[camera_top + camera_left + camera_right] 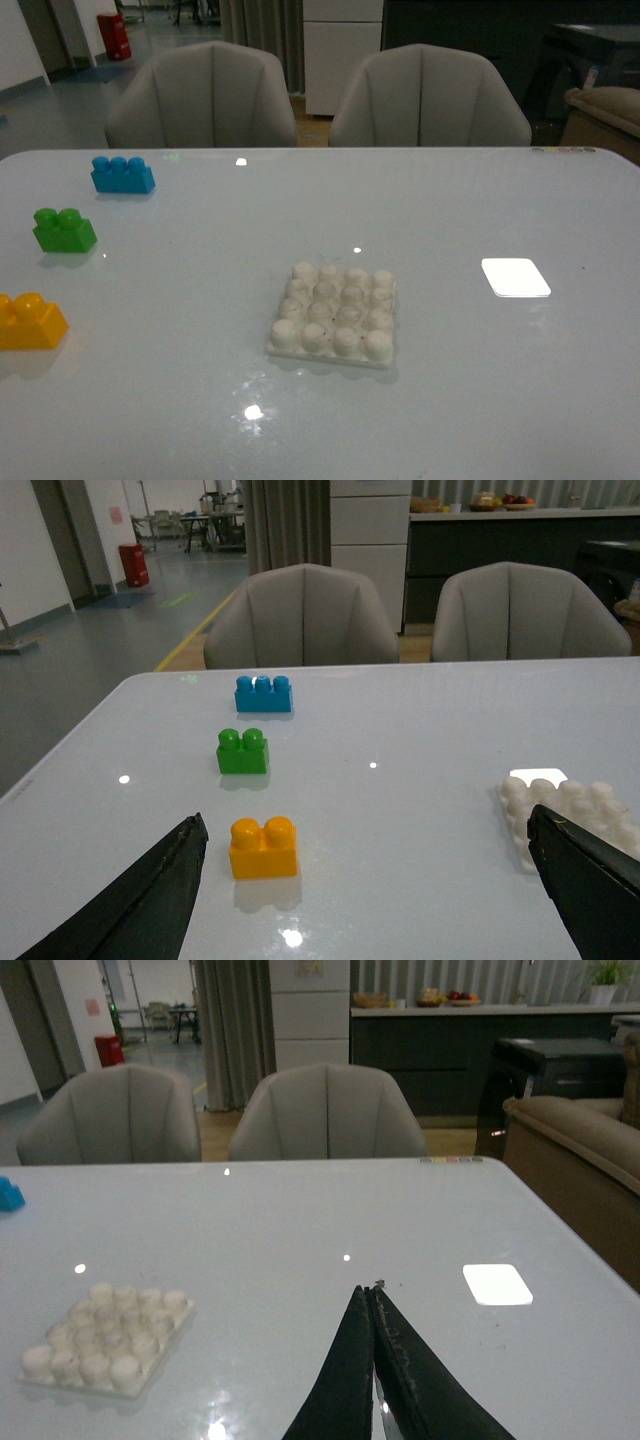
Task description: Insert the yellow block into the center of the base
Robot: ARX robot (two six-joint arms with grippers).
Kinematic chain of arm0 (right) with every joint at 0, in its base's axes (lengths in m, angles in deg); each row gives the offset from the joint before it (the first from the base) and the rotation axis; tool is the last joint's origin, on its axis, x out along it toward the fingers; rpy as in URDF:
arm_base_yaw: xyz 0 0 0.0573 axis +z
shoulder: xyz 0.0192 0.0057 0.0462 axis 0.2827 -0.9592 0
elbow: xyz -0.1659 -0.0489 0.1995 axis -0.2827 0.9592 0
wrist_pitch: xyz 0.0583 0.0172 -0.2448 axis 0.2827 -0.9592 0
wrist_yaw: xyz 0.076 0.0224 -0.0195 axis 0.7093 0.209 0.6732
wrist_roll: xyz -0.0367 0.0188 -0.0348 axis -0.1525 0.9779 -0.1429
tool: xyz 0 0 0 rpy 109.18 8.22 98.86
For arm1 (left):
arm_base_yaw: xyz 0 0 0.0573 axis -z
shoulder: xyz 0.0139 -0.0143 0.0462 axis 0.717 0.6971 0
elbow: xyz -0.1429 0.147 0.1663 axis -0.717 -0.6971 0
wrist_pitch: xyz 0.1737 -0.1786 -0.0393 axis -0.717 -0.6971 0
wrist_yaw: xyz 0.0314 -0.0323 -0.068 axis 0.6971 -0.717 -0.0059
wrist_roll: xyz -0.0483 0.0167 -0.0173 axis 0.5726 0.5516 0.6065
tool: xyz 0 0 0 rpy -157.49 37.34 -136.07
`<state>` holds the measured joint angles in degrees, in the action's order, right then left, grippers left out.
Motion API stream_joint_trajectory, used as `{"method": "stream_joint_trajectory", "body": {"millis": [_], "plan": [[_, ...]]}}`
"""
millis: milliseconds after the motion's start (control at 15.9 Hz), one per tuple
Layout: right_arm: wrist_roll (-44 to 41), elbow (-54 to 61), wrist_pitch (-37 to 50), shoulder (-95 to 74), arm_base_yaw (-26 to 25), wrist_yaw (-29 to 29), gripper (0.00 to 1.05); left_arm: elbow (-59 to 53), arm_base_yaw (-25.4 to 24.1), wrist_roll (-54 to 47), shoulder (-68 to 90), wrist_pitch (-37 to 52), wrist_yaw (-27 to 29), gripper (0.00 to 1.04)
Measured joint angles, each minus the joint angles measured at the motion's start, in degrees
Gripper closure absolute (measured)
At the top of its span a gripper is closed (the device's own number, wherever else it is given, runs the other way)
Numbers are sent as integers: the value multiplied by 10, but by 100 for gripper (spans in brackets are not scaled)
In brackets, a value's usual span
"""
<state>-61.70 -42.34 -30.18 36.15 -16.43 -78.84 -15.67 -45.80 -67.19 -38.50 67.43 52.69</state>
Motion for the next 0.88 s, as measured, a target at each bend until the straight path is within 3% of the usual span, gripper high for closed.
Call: {"method": "stream_joint_trajectory", "body": {"millis": [189,315,566,692,881], "plan": [[0,11,-19,31,0,0,103,0,0,0,0,0,0,7],[0,11,-124,120,0,0,103,0,0,0,0,0,1,7],[0,10,-122,127,0,0,103,0,0,0,0,0,0,7],[0,10,-121,127,0,0,90,0,0,0,0,0,0,7],[0,10,-121,127,0,0,55,0,0,0,0,0,0,7]]}}
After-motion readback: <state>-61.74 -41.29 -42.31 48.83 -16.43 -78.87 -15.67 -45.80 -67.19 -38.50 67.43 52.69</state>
